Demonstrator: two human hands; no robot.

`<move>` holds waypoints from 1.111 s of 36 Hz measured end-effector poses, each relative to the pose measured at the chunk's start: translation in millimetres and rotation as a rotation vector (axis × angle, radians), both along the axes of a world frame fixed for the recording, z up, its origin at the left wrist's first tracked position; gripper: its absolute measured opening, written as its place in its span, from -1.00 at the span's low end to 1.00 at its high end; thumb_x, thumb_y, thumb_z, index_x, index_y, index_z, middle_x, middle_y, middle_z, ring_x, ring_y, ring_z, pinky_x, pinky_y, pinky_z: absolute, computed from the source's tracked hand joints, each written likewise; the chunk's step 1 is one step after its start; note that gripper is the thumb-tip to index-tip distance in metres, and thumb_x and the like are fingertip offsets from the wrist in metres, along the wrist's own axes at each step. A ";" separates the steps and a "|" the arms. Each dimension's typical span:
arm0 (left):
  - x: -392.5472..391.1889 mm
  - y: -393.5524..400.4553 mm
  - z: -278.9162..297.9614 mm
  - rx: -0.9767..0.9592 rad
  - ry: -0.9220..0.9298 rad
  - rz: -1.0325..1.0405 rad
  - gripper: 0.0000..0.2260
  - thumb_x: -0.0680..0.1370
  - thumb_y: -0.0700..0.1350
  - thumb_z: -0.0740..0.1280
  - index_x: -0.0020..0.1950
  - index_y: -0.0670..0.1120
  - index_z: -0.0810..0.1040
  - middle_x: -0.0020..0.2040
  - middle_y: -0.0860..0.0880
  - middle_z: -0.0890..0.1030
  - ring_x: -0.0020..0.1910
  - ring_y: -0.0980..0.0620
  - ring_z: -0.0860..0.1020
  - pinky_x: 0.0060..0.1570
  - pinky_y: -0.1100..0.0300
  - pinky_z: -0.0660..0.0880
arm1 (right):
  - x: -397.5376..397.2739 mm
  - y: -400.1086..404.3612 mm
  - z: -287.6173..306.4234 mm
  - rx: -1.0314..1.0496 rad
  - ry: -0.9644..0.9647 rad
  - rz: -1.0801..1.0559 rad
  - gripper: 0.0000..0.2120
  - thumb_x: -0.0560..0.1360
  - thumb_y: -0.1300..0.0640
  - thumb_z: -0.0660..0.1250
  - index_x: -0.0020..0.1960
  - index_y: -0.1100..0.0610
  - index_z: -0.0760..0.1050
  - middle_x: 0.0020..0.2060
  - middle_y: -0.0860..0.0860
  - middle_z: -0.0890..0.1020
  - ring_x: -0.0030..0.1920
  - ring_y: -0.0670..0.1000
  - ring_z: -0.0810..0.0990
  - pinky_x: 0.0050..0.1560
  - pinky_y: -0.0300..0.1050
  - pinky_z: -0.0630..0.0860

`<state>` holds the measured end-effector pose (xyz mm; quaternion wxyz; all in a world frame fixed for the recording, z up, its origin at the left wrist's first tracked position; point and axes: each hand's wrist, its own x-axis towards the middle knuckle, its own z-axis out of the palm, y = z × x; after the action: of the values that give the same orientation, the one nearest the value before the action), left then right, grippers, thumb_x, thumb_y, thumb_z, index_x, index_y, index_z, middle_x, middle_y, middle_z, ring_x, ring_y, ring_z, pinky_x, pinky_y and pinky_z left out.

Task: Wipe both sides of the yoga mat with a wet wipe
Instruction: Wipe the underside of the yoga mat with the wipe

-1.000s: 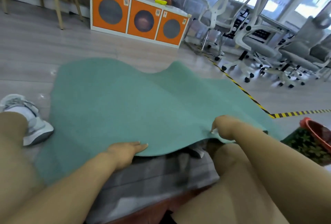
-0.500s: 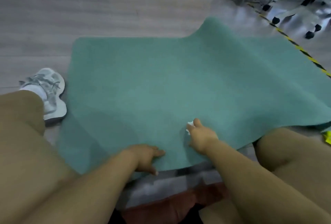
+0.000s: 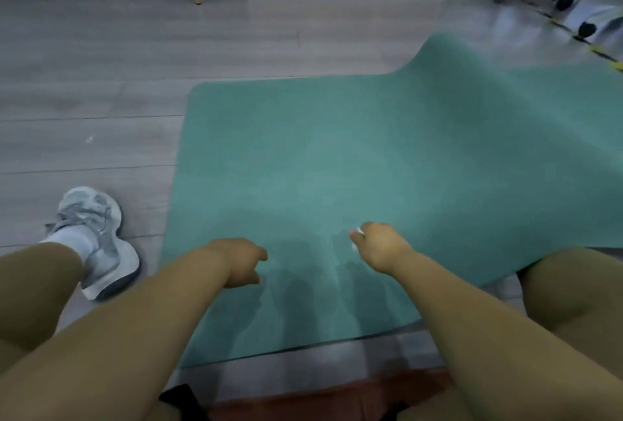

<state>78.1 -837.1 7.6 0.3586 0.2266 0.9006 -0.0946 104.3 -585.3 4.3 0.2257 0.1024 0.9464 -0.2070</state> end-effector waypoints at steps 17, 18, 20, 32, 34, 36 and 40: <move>-76.1 -56.7 -44.9 0.156 0.021 0.140 -0.58 0.58 0.10 0.21 0.43 0.10 0.31 0.40 0.03 0.37 0.37 0.00 0.35 0.30 0.12 0.34 | -93.6 -64.4 -50.0 -0.512 0.274 -0.596 -0.75 0.32 0.12 0.18 -0.52 0.08 0.27 -0.26 0.06 0.40 -0.22 0.06 0.37 -0.30 -0.24 0.34; -80.9 -57.1 -48.0 0.171 0.029 0.155 -0.58 0.58 0.10 0.20 0.44 0.10 0.31 0.41 0.03 0.36 0.37 0.00 0.35 0.31 0.12 0.33 | -103.7 -71.2 -53.2 -0.561 0.292 -0.609 -0.77 0.34 0.14 0.19 -0.47 0.04 0.24 -0.25 0.03 0.35 -0.23 0.04 0.34 -0.33 -0.30 0.29; -89.1 -58.7 -54.5 0.185 0.030 0.177 -0.58 0.58 0.09 0.20 0.44 0.10 0.30 0.42 0.03 0.34 0.38 0.01 0.34 0.32 0.10 0.33 | -124.5 -84.7 -62.5 -0.628 0.299 -0.614 -0.86 0.30 0.09 0.16 -0.40 0.07 0.26 -0.18 0.11 0.43 -0.18 0.06 0.38 -0.22 -0.22 0.31; -116.6 -81.2 -102.8 0.274 0.113 0.248 -0.64 0.56 0.11 0.22 0.33 0.06 0.41 0.24 0.03 0.39 0.23 -0.03 0.43 0.19 0.08 0.41 | -155.5 -90.7 -133.5 0.077 0.366 0.107 -0.54 0.49 -0.15 0.00 -0.04 0.17 0.52 -0.01 0.23 0.46 -0.03 0.24 0.43 0.05 0.05 0.35; -115.5 -78.5 -107.8 0.282 0.175 0.291 -0.67 0.56 0.13 0.21 0.30 0.09 0.40 0.25 0.05 0.38 0.23 -0.02 0.41 0.15 0.11 0.39 | -150.8 -79.0 -137.8 0.166 0.396 0.125 -0.62 0.47 -0.12 0.06 -0.13 0.10 0.54 -0.14 0.20 0.47 -0.18 0.22 0.46 -0.12 0.07 0.44; -112.9 -76.9 -113.7 0.306 0.226 0.356 -0.70 0.55 0.13 0.23 0.26 0.11 0.42 0.23 0.06 0.40 0.22 -0.02 0.41 0.13 0.10 0.34 | -146.3 -72.9 -137.6 0.159 0.388 0.123 -0.62 0.48 -0.12 0.06 -0.09 0.09 0.55 -0.16 0.18 0.43 -0.20 0.20 0.45 -0.15 0.04 0.48; -105.6 -77.8 -120.6 0.398 0.255 0.478 -0.69 0.51 0.17 0.21 0.20 0.10 0.48 0.12 0.01 0.45 0.17 -0.09 0.43 0.13 0.03 0.31 | -142.2 -68.5 -126.9 0.150 0.211 0.176 -0.75 0.58 -0.03 0.10 0.14 0.06 0.42 -0.03 0.07 0.30 -0.17 0.14 0.40 -0.16 -0.11 0.35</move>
<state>-27.5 -914.9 -113.0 0.2038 0.0610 0.9667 0.1424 -37.9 -653.7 -122.6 0.1341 0.0133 0.9830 -0.1249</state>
